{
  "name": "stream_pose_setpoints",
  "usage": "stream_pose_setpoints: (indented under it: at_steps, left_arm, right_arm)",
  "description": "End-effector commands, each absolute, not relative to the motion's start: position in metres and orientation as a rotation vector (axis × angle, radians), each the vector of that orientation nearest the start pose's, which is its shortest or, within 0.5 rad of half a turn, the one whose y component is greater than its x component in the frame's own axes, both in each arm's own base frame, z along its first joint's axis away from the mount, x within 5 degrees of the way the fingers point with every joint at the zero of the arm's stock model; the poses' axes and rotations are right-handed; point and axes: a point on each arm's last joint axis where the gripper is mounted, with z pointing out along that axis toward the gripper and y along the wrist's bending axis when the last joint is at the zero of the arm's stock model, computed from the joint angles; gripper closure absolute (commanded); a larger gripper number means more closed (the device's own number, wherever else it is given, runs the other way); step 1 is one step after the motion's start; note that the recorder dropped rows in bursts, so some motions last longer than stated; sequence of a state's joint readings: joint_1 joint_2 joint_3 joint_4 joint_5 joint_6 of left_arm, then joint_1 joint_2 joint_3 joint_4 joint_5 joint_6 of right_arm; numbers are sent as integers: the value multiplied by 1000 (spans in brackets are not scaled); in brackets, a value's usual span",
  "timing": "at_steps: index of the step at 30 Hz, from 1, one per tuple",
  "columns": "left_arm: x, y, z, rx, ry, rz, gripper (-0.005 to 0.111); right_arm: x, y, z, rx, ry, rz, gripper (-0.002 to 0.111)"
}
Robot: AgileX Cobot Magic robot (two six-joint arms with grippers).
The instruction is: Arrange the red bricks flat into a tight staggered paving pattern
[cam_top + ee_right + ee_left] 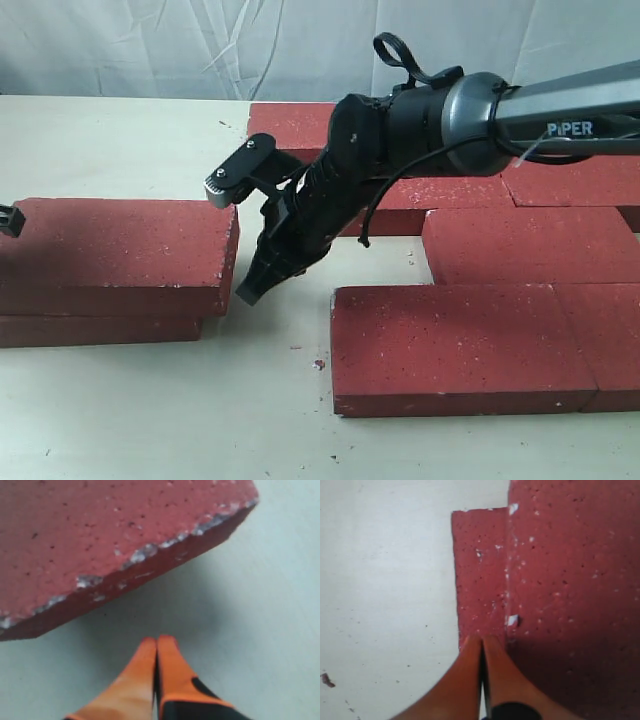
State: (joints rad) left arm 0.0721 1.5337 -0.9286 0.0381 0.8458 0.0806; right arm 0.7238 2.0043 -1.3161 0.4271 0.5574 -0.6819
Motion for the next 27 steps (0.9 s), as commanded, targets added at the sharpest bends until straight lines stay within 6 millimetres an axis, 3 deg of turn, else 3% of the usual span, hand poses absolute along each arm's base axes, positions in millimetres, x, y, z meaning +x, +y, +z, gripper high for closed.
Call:
stream_pose_setpoints:
  at_steps: [1, 6, 10, 16, 23, 27]
  left_arm:
    - [277, 21, 207, 58, 2943, 16, 107]
    - [279, 20, 207, 51, 2922, 7, 107]
    - [281, 12, 208, 90, 2892, -112, 107]
    - [281, 8, 209, 130, 2875, -176, 107]
    - [274, 6, 230, 117, 2796, -184, 107]
    - [270, 0, 244, 128, 2729, -245, 107]
  right_arm:
    - [291, 298, 163, -1418, 2266, 417, 109]
    - [294, 302, 166, -1353, 2226, 422, 109]
    - [297, 304, 168, -1300, 2208, 429, 109]
    - [297, 304, 170, -1321, 2187, 420, 109]
    - [290, 294, 202, -1418, 2119, 383, 109]
    - [290, 286, 223, -1388, 2083, 377, 109]
